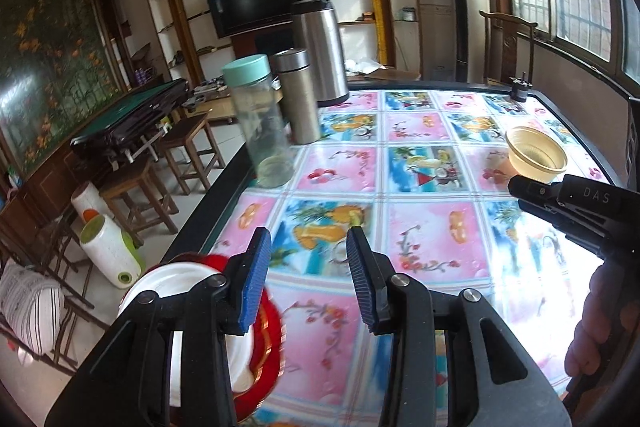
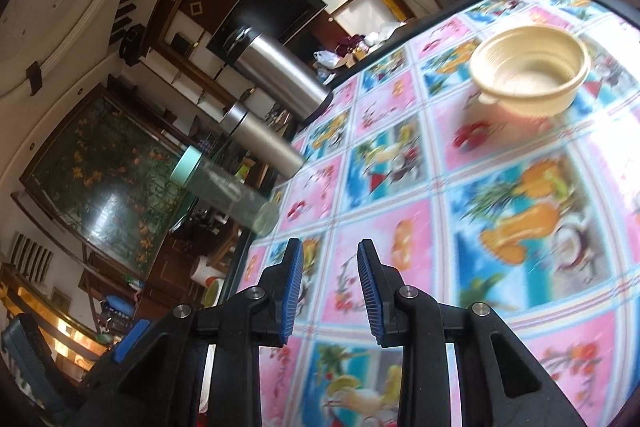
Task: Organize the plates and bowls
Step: 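Reach the right gripper to the beige ribbed bowl and grasp its rim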
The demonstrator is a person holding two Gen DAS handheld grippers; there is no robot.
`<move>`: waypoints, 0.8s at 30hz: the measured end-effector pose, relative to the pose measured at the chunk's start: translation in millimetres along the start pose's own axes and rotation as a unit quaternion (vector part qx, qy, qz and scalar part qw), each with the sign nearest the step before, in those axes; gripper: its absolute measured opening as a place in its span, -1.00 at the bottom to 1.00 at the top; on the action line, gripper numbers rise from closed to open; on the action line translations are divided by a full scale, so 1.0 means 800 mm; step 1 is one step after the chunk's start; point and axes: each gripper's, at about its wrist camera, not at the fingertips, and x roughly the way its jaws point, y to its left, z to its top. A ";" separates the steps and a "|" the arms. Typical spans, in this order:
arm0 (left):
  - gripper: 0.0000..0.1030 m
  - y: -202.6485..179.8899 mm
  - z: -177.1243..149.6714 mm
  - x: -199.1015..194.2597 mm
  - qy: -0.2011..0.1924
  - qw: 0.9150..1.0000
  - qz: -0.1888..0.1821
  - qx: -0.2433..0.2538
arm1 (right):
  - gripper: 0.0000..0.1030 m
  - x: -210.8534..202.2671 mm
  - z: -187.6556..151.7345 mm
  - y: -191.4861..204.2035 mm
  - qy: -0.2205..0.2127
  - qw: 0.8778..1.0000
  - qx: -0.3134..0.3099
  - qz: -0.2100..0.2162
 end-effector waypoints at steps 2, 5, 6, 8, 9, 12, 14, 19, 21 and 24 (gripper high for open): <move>-0.26 -0.018 0.010 0.005 -0.001 1.000 -0.006 0.011 | -0.40 -0.010 0.016 -0.013 -0.010 1.000 0.001 -0.007; -0.26 -0.047 0.028 0.010 -0.007 0.999 -0.013 0.029 | -0.39 -0.025 0.041 -0.032 -0.027 0.999 0.004 -0.018; -0.26 -0.058 0.035 0.012 -0.009 0.999 -0.016 0.037 | -0.39 -0.031 0.050 -0.039 -0.032 0.999 0.007 -0.022; -0.26 -0.079 0.049 0.018 -0.012 0.998 -0.021 0.049 | -0.39 -0.041 0.067 -0.052 -0.043 0.999 0.012 -0.029; -0.26 -0.088 0.055 0.020 -0.014 0.998 -0.024 0.054 | -0.39 -0.048 0.077 -0.059 -0.050 0.998 0.016 -0.032; -0.26 -0.120 0.077 0.029 -0.022 0.997 -0.031 0.072 | -0.39 -0.066 0.106 -0.079 -0.071 0.996 0.028 -0.037; -0.25 -0.141 0.091 0.035 -0.029 0.996 -0.031 0.084 | -0.39 -0.079 0.126 -0.091 -0.085 0.995 0.036 -0.038; -0.15 -0.189 0.120 0.058 -0.037 0.993 -0.030 0.109 | -0.36 -0.099 0.169 -0.117 -0.119 0.990 0.043 -0.062; -0.14 -0.203 0.127 0.070 -0.034 0.993 -0.032 0.110 | -0.36 -0.100 0.180 -0.130 -0.123 0.989 0.051 -0.069; -0.14 -0.221 0.135 0.090 -0.022 0.993 -0.039 0.107 | -0.35 -0.098 0.189 -0.158 -0.126 0.987 0.066 -0.081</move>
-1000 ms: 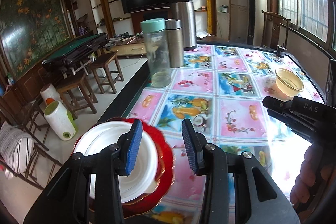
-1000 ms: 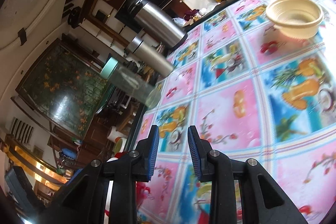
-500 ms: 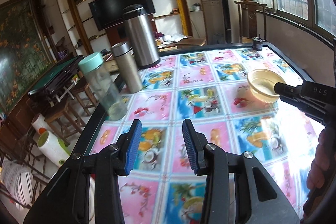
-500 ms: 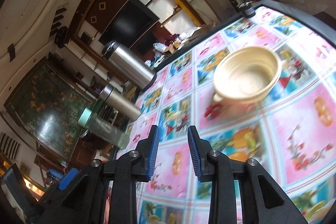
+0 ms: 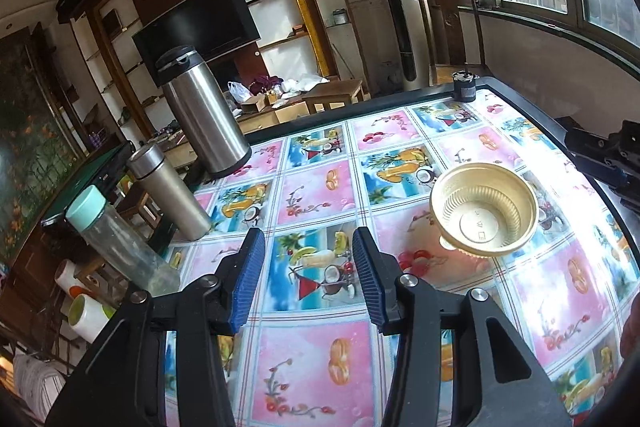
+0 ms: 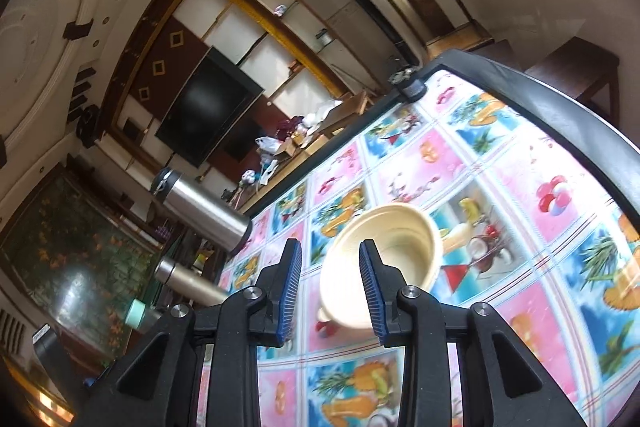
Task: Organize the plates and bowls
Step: 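Reach the right gripper to the beige ribbed bowl and grasp its rim, then lift the beige ribbed bowl off the table with the right gripper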
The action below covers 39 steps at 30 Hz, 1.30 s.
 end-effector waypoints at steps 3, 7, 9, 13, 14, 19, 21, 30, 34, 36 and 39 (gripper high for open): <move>-0.15 -0.017 0.008 0.022 0.011 1.000 -0.011 -0.006 | -0.35 0.014 0.002 -0.028 0.011 1.000 0.018 -0.017; -0.15 -0.040 0.020 0.052 0.025 0.999 -0.031 -0.023 | -0.35 0.030 0.002 -0.052 0.026 0.999 0.033 -0.029; -0.15 -0.050 0.025 0.065 0.031 0.998 -0.042 -0.034 | -0.35 0.035 0.001 -0.057 0.030 0.998 0.035 -0.031; -0.15 -0.069 0.031 0.086 0.043 0.995 -0.069 -0.060 | -0.35 0.045 0.000 -0.062 0.034 0.998 0.035 -0.035; -0.15 -0.074 0.032 0.089 0.043 0.994 -0.074 -0.063 | -0.35 0.048 0.001 -0.064 0.036 0.998 0.035 -0.037; -0.15 -0.091 0.024 0.111 0.060 0.991 -0.087 -0.076 | -0.35 0.053 -0.001 -0.067 0.037 0.998 0.036 -0.040; -0.15 -0.095 0.021 0.117 0.064 0.991 -0.089 -0.076 | -0.34 0.054 -0.002 -0.067 0.039 0.998 0.037 -0.038; -0.15 -0.091 0.015 0.124 0.073 0.990 -0.099 -0.075 | -0.32 0.073 -0.011 -0.067 0.057 0.997 0.040 -0.039; -0.15 -0.097 0.012 0.128 0.077 0.990 -0.104 -0.064 | -0.31 0.079 -0.014 -0.067 0.060 0.997 0.039 -0.042; -0.15 -0.099 0.011 0.128 0.078 0.990 -0.104 -0.061 | -0.31 0.081 -0.015 -0.067 0.061 0.996 0.038 -0.044; -0.15 -0.101 0.011 0.129 0.079 0.990 -0.105 -0.059 | -0.23 0.085 -0.015 -0.069 0.059 0.996 0.039 -0.048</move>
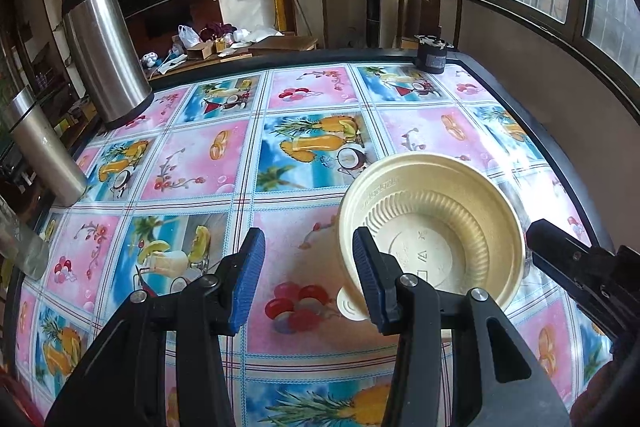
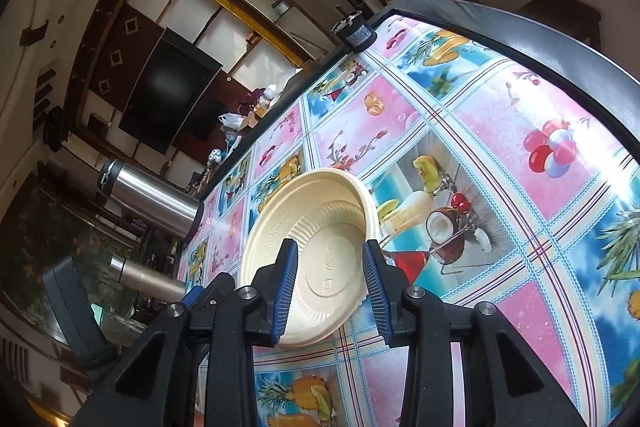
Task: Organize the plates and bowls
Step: 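Lift the beige ribbed bowl off the table with the right gripper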
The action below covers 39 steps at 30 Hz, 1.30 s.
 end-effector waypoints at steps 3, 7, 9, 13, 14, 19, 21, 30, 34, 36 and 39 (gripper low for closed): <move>-0.15 -0.001 -0.001 0.002 0.003 1.000 0.001 0.003 | -0.17 0.003 0.000 -0.001 -0.001 1.000 0.001 -0.004; -0.15 -0.004 -0.004 0.006 0.007 1.000 0.000 0.008 | -0.16 0.007 -0.002 -0.001 0.000 1.000 -0.002 -0.011; -0.15 -0.005 -0.005 0.008 0.009 1.000 -0.001 0.009 | -0.16 0.007 -0.002 0.000 -0.001 1.000 -0.003 -0.012; -0.15 -0.007 -0.006 0.009 0.011 1.000 -0.001 0.011 | -0.15 0.006 -0.001 0.000 -0.003 1.000 -0.002 -0.012; -0.15 -0.008 -0.007 0.010 0.012 1.000 -0.001 0.011 | -0.15 0.006 -0.001 -0.001 -0.004 1.000 -0.001 -0.013; -0.15 -0.010 -0.010 0.017 0.020 1.000 -0.003 0.014 | -0.14 0.008 0.000 -0.003 -0.001 1.000 0.001 -0.014; -0.15 -0.008 -0.011 0.022 0.027 1.000 -0.009 0.011 | -0.14 0.008 -0.001 -0.003 -0.001 1.000 0.002 -0.013; -0.15 -0.007 -0.012 0.025 0.032 0.999 -0.010 0.010 | -0.14 0.009 -0.003 -0.004 0.001 1.000 0.005 -0.012; -0.15 -0.007 -0.012 0.025 0.034 0.999 -0.012 0.010 | -0.14 0.009 -0.003 -0.004 0.001 1.000 0.005 -0.011; -0.15 -0.005 -0.011 0.025 0.036 0.999 -0.016 0.008 | -0.14 0.009 -0.004 -0.004 0.001 1.000 0.005 -0.011; -0.15 -0.003 -0.010 0.024 0.036 0.999 -0.016 0.004 | -0.14 0.008 -0.004 -0.003 0.002 1.000 0.007 -0.009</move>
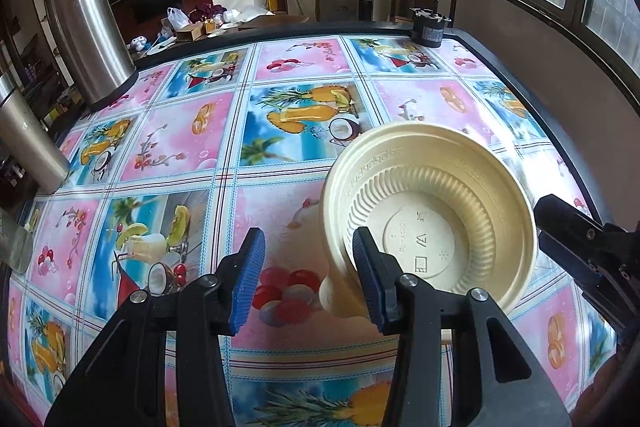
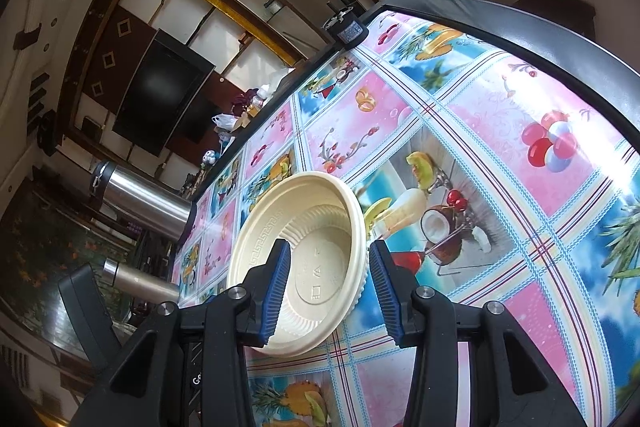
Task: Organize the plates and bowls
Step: 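Lift the beige ribbed bowl off the table with the right gripper, then carry the beige bowl with the right gripper toward the stack in the left gripper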
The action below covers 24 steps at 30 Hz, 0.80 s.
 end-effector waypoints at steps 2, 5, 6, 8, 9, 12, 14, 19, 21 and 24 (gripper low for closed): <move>-0.15 0.000 0.000 0.000 0.000 1.000 0.000 0.000 | -0.14 0.000 0.000 0.000 0.000 1.000 0.000 0.000; -0.15 -0.002 -0.001 0.002 0.002 1.000 0.000 0.004 | -0.14 0.003 -0.001 -0.001 0.008 1.000 0.003 0.003; -0.15 -0.002 -0.002 0.002 0.004 1.000 -0.002 0.004 | -0.14 0.005 -0.002 -0.002 0.013 1.000 0.007 0.006; -0.15 0.000 -0.001 0.004 0.011 1.000 -0.013 -0.001 | -0.14 0.007 -0.002 -0.004 0.017 1.000 0.011 0.010; -0.15 0.002 -0.001 0.005 0.014 1.000 -0.017 -0.004 | -0.14 0.006 -0.002 -0.004 0.017 1.000 0.010 0.009; -0.15 0.008 0.000 0.007 0.023 0.999 -0.034 -0.016 | -0.14 0.004 -0.003 -0.003 0.016 1.000 0.010 0.011; -0.15 0.013 0.001 0.009 0.029 0.998 -0.045 -0.025 | -0.14 0.005 -0.002 -0.004 0.018 1.000 0.012 0.013; -0.15 0.026 0.003 0.019 0.061 0.991 -0.109 -0.056 | -0.14 0.008 -0.004 -0.007 0.026 0.999 0.021 0.019; -0.15 0.032 0.003 0.026 0.081 0.983 -0.147 -0.077 | -0.14 0.008 -0.004 -0.007 0.025 0.999 0.021 0.019; -0.14 0.037 0.001 0.038 0.109 0.971 -0.190 -0.100 | -0.14 0.008 -0.005 -0.008 0.022 0.999 0.022 0.018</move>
